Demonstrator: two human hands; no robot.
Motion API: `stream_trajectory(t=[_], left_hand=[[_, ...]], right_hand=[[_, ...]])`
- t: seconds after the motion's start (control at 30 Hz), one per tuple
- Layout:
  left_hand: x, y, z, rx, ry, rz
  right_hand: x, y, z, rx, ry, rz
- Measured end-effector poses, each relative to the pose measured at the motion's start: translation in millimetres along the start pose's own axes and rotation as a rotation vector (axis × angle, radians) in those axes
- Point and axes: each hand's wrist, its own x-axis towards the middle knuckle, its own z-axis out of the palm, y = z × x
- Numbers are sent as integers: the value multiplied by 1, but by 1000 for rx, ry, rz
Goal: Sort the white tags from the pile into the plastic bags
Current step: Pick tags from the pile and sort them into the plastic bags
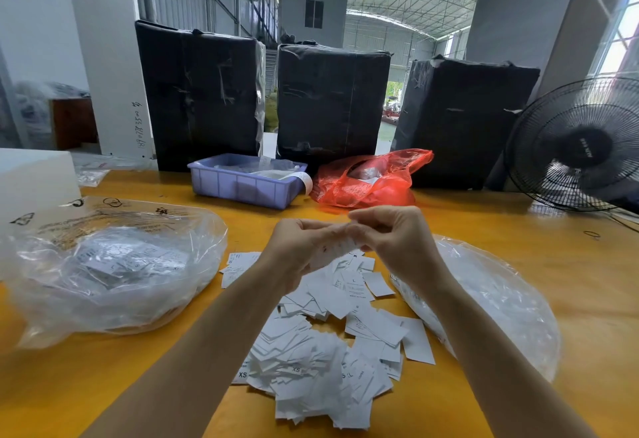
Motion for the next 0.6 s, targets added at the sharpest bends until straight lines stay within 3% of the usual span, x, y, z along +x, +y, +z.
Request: stream_trajectory(t=[0.1, 0.2, 0.33, 0.53, 0.6], left_hand=[[1, -4, 3, -17, 47, -3], [2, -3, 4, -147, 95, -46], [2, -7, 8, -261, 110, -105], [1, -9, 6, -199, 62, -126], [3, -10, 5, -138, 73, -99]], right_hand=[[0, 0, 3, -58, -139, 44], [0, 0, 2, -101, -138, 90], [-5, -4, 9, -144, -249, -8], [-2, 0, 6, -14, -52, 77], [-1, 1, 5, 3, -55, 115]])
